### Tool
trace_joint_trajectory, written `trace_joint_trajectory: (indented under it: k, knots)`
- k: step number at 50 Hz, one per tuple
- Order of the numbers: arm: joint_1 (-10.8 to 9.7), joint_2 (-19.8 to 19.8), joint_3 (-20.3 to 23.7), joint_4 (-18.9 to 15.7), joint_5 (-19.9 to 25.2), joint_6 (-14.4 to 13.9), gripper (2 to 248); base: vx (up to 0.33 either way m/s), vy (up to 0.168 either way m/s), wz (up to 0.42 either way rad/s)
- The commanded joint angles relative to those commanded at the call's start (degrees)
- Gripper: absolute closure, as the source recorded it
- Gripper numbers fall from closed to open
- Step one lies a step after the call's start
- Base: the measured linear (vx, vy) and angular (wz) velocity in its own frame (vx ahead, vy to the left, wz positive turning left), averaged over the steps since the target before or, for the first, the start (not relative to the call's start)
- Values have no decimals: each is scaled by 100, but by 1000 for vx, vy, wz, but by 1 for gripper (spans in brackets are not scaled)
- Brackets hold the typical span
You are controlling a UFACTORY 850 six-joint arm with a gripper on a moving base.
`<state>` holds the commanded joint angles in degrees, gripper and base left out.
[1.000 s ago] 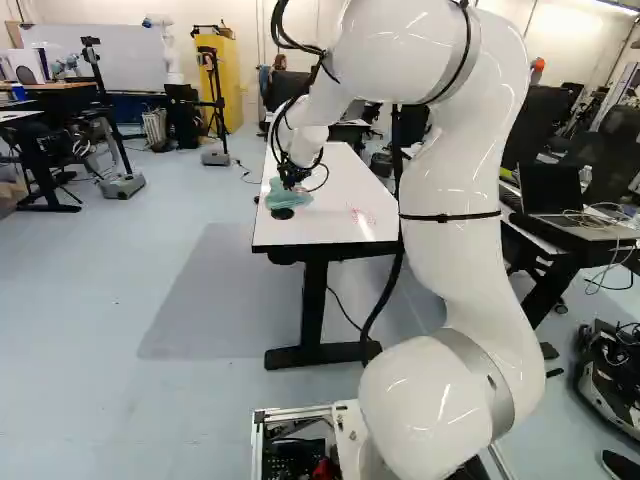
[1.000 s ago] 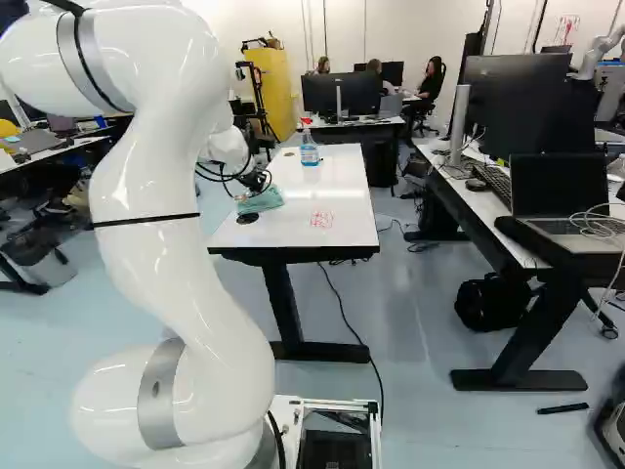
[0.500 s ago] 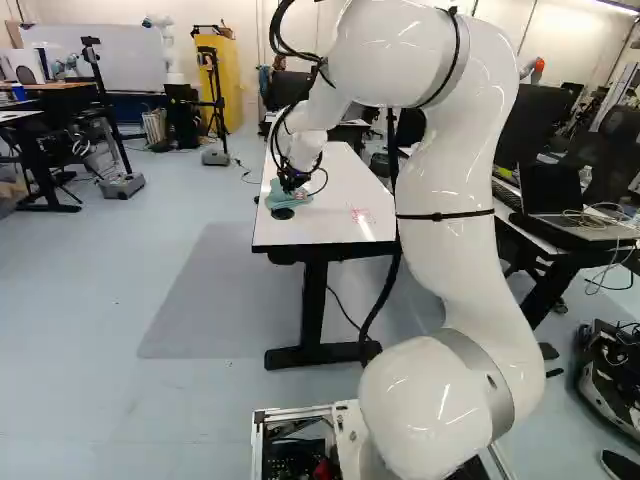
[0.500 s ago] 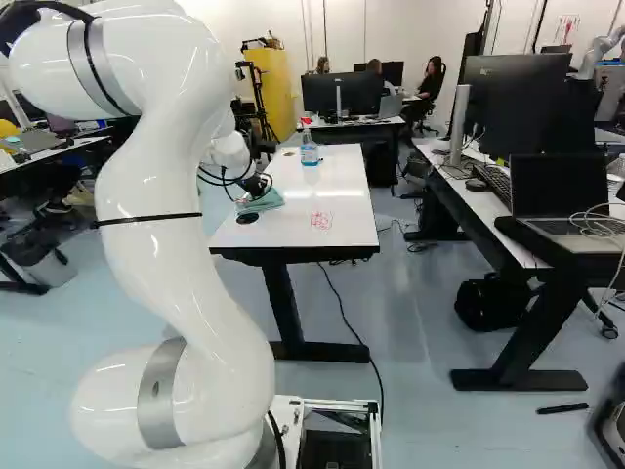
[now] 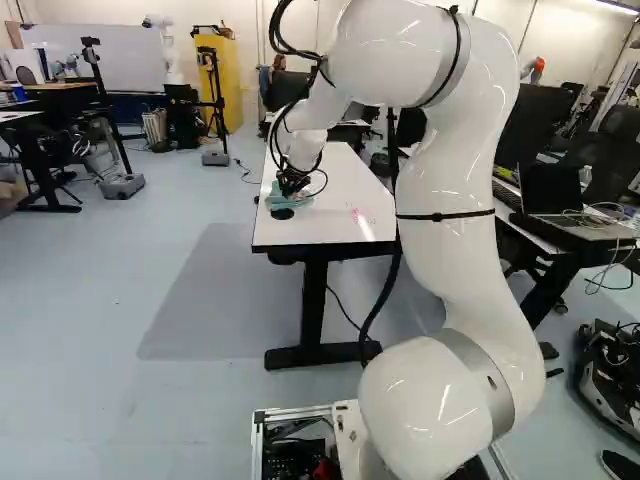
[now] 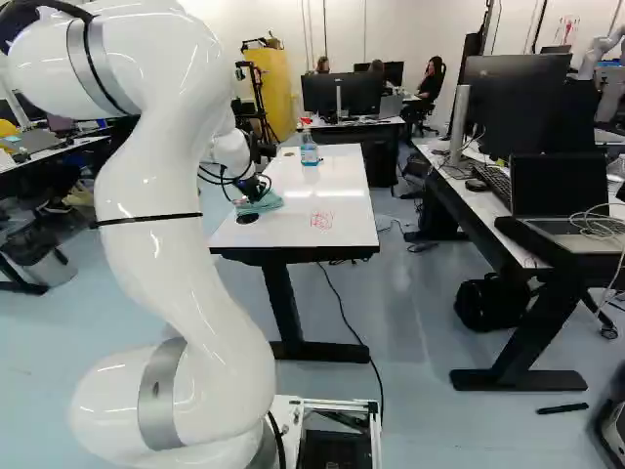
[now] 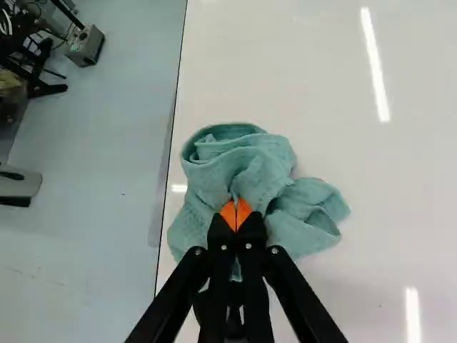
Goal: Clean the table with the green towel
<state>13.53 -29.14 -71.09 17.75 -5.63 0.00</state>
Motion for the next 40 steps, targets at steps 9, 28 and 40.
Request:
trace_joint_trajectory:
  k: [9,28,40]
  knots:
    - [-44,-21,-28,0,0,0,230,0,0,0]
    - [-314,-242,-326,0,0,0,230,0,0,0]
    - [-380,-486,-659,0,0,0,230,0,0,0]
